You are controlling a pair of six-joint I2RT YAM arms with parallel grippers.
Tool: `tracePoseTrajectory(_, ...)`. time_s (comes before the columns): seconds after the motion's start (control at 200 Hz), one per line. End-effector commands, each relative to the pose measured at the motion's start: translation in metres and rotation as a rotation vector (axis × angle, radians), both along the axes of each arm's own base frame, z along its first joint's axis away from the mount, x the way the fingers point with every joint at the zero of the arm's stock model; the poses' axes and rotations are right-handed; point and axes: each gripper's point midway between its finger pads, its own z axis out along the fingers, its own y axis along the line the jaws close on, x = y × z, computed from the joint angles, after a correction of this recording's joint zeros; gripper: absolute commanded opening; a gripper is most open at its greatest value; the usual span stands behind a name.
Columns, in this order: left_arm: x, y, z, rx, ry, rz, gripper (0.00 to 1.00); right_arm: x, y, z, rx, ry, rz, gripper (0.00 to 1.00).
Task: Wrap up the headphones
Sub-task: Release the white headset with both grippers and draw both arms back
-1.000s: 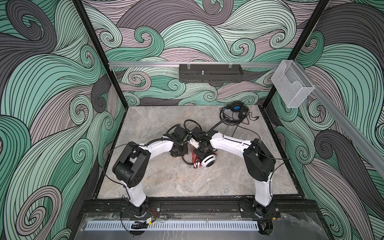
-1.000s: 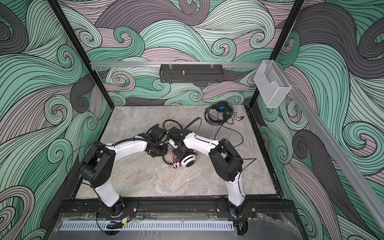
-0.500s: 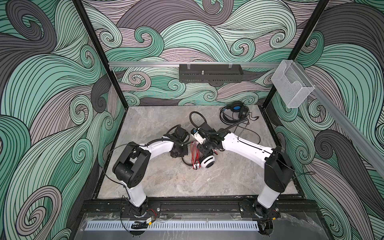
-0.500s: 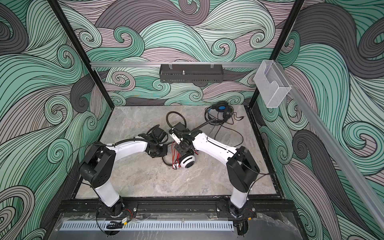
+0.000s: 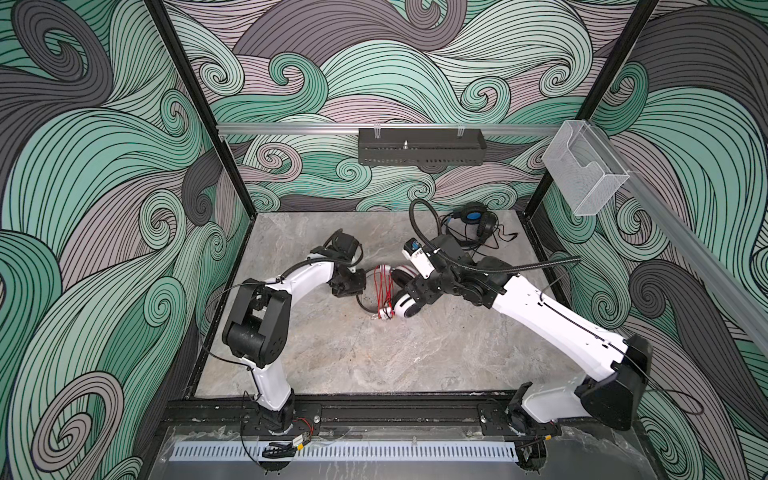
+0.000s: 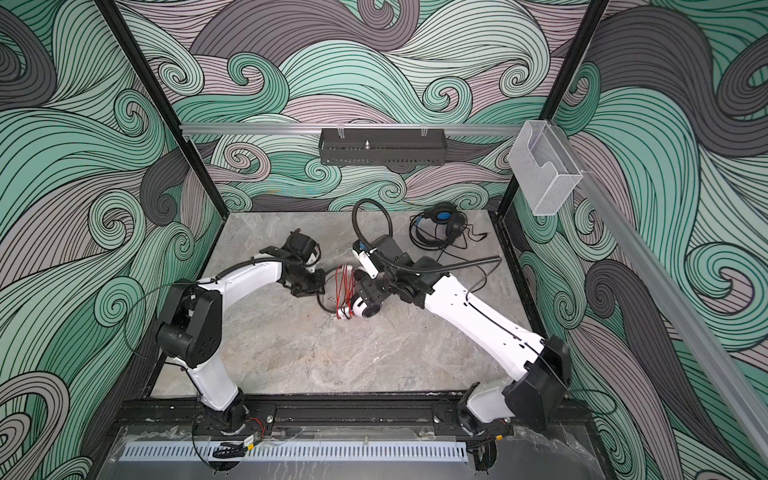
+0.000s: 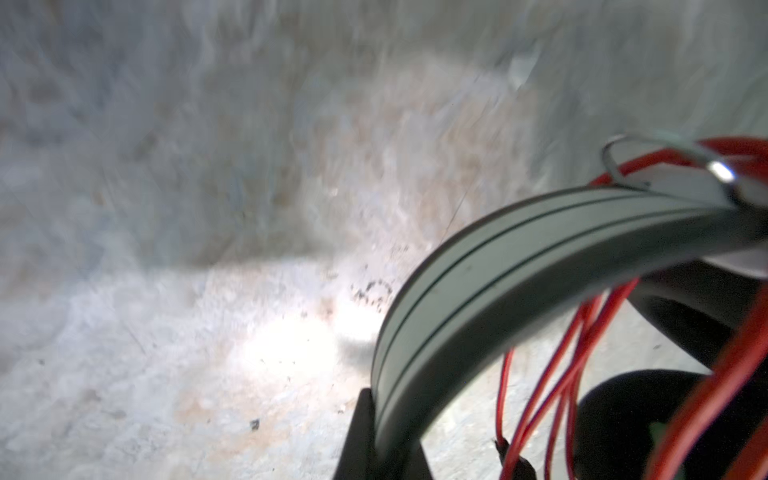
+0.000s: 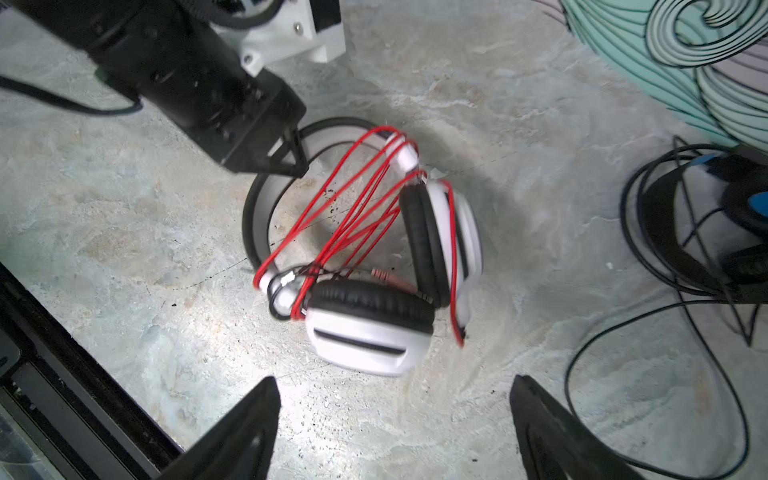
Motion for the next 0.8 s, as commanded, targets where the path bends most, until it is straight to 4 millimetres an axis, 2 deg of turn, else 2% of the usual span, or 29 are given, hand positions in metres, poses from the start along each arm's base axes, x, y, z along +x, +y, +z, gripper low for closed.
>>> tracePoseTrajectory(0.0, 0.028, -0.009, 0.026, -0.136, -0.013, -0.065, 0.0, 0.009, -0.015, 0.012, -0.004, -0.029, -0.067, 0.91)
tracePoseTrajectory(0.12, 0.068, 0.007, 0.025, -0.16, -0.026, -0.026, 0.0, 0.014, -0.025, 0.019, 0.001, -0.049, -0.104, 0.94)
tracePoseTrajectory(0.24, 0.109, 0.032, 0.025, -0.17, -0.057, 0.027, 0.0, 0.016, -0.038, 0.016, -0.003, -0.045, -0.138, 0.96)
tracePoseTrajectory(0.395, 0.146, 0.062, 0.007, -0.151, -0.075, 0.072, 0.0, 0.013, -0.047, 0.011, 0.006, -0.03, -0.158, 0.97)
tracePoseTrajectory(0.57, 0.166, 0.083, -0.012, -0.131, -0.055, 0.113, 0.0, 0.013, -0.058, 0.007, 0.013, -0.016, -0.186, 0.98)
tracePoseTrajectory(0.796, 0.171, 0.096, -0.027, -0.086, -0.033, 0.152, 0.0, 0.017, -0.059, 0.004, 0.018, -0.007, -0.199, 1.0)
